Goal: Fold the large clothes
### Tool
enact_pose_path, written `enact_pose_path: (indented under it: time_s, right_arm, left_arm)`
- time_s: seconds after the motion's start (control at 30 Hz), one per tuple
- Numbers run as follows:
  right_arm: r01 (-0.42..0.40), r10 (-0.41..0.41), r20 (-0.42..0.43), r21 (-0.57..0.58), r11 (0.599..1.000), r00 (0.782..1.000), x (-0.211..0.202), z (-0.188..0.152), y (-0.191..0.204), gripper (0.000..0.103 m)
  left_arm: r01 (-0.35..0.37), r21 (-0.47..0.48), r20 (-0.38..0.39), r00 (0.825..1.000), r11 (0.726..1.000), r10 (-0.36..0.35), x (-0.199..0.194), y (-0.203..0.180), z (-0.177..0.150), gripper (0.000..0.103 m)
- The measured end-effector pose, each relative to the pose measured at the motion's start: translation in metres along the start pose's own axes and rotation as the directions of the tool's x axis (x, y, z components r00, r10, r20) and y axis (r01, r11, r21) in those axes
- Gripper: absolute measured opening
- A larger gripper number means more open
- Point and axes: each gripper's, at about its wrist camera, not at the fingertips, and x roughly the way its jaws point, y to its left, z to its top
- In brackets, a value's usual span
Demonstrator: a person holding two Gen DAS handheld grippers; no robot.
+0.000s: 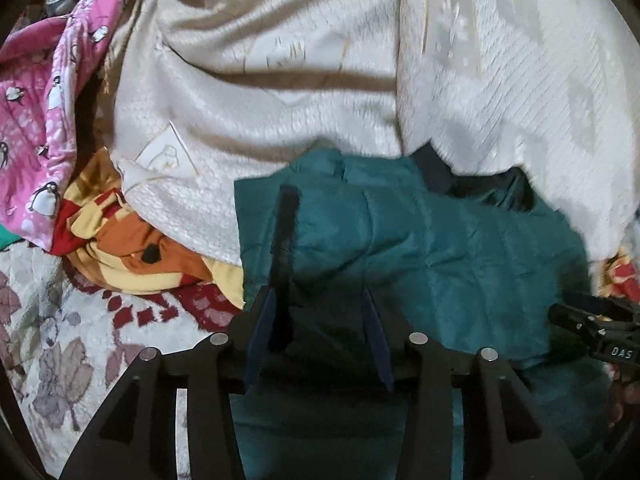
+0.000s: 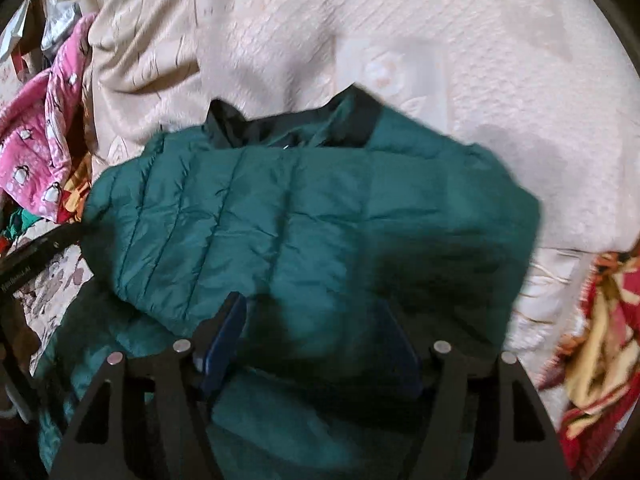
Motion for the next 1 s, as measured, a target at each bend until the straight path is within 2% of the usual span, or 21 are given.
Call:
enact_pose_path:
  time_s: [0.07, 0.17, 0.3, 0.5, 0.63, 0.7, 0.77, 0.87, 1.0]
  right_arm:
    - [0.022, -0.022, -0.024, -0.017, 1.000, 0.999, 0.019, 0.002, 0.005, 0.072]
    - [0.057, -0.058, -0.023, -0.032, 0.998, 0.998, 0.039, 0.003, 0.005, 0.072]
    - [0.062, -0.062, -0.023, -0.010, 0.998, 0.998, 0.051, 0.009, 0.001, 0.072]
    - [0.064, -0.064, -0.016, 0.004, 0.998, 0.998, 0.021, 0.007, 0.009, 0.072]
    - [-0.025, 0.025, 0.013, 0.006, 1.000, 1.000, -0.008, 0.001, 0.025, 0.073]
    - [-0.028, 0.027, -0.016, -0.039, 0.999, 1.000, -0.001, 0.000, 0.038, 0.073]
    - [0.019, -0.024, -0.046, -0.095, 0.995, 0.999, 0.017, -0.004, 0.052, 0.073]
    - [0.063, -0.071, -0.077, -0.100, 0.993, 0.995, 0.044, -0.008, 0.058, 0.075]
    - [0.033, -0.039, -0.070, -0.076, 0.997, 0.997, 0.032, -0.003, 0.056, 0.075]
  left_arm:
    - [-0.051, 0.013, -0.036, 0.998, 0.999, 0.051, 0.019, -0.003, -0.003, 0.027]
    - [-0.034, -0.009, -0.078, 0.996, 0.999, 0.033, 0.036, 0.001, -0.007, 0.027]
    - [-0.042, -0.010, -0.079, 0.996, 0.999, 0.041, 0.042, -0.001, -0.006, 0.027]
    - [-0.049, -0.012, -0.086, 0.995, 0.999, 0.048, 0.044, 0.000, -0.007, 0.027]
    - [-0.057, -0.005, -0.085, 0.995, 0.998, 0.056, 0.043, -0.002, -0.007, 0.027]
    - [-0.062, 0.000, -0.084, 0.995, 0.998, 0.062, 0.044, -0.003, -0.006, 0.027]
    - [-0.066, 0.002, -0.085, 0.994, 0.998, 0.066, 0.045, -0.003, -0.007, 0.027]
    - [-0.068, 0.006, -0.088, 0.994, 0.998, 0.068, 0.047, -0.004, -0.008, 0.028]
    - [-0.076, 0.012, -0.089, 0.993, 0.997, 0.077, 0.048, -0.005, -0.009, 0.028]
